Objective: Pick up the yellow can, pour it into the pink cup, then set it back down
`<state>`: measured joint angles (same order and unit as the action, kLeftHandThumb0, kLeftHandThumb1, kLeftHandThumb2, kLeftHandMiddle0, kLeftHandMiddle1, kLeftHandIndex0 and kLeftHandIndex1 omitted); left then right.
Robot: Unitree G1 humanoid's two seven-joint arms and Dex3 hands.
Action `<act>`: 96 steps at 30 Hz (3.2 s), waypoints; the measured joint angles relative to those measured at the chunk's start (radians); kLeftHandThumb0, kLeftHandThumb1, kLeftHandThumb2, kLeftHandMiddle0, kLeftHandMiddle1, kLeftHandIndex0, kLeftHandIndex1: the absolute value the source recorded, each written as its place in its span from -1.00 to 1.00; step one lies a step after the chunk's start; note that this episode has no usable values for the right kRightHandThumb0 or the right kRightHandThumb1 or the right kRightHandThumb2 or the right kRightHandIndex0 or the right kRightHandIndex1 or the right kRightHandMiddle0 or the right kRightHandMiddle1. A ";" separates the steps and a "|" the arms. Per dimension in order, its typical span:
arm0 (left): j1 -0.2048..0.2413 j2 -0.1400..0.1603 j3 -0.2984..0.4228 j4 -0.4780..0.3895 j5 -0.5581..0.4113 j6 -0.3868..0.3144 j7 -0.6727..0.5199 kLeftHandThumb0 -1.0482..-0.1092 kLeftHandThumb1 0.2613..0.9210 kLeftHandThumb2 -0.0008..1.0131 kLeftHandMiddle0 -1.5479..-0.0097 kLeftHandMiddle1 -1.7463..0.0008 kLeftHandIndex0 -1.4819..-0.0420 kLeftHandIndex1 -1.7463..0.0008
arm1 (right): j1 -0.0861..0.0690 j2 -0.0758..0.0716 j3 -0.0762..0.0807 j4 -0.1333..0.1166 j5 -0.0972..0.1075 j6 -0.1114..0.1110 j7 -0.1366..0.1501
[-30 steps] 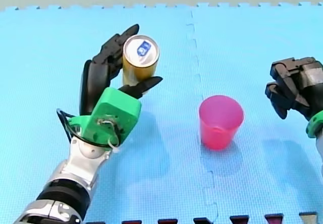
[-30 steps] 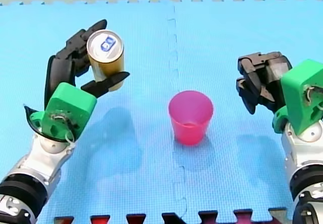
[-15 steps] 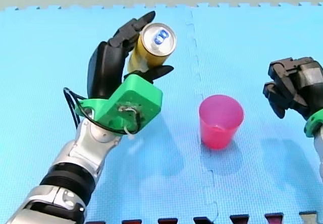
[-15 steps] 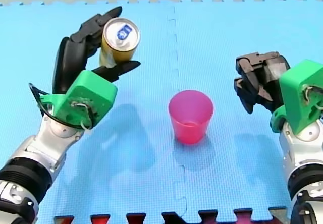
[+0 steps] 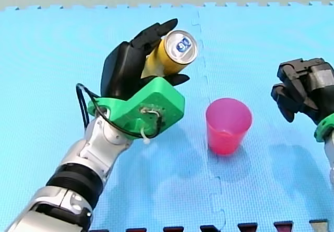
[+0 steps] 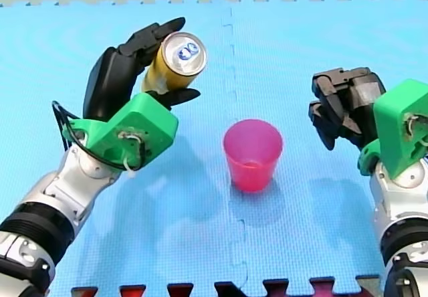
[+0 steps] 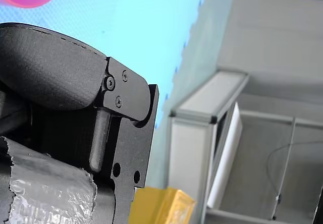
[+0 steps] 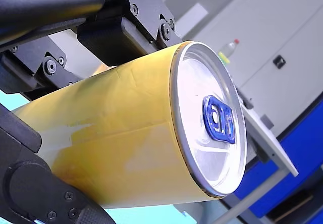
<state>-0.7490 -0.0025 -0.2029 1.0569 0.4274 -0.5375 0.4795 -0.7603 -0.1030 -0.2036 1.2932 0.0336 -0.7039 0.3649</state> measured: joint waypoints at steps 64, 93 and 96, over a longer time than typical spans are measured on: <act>-0.138 0.052 -0.368 0.113 0.390 0.160 0.387 0.58 0.73 -1.00 -0.62 0.94 -0.44 0.99 | 0.010 0.016 0.000 0.006 -0.009 -0.042 -0.024; -0.148 0.046 -0.422 0.093 0.422 0.225 0.429 0.70 0.82 -0.99 -0.07 -0.12 0.06 -0.05 | 0.001 0.036 -0.090 0.005 0.108 0.031 0.170; -0.148 0.046 -0.425 0.090 0.424 0.229 0.430 0.70 0.83 -0.99 -0.07 -0.12 0.06 -0.06 | 0.001 0.036 -0.089 0.004 0.105 0.031 0.163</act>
<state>-0.8972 0.0431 -0.6281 1.1467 0.8511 -0.3083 0.9097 -0.7596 -0.0672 -0.2929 1.2974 0.1391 -0.6730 0.5281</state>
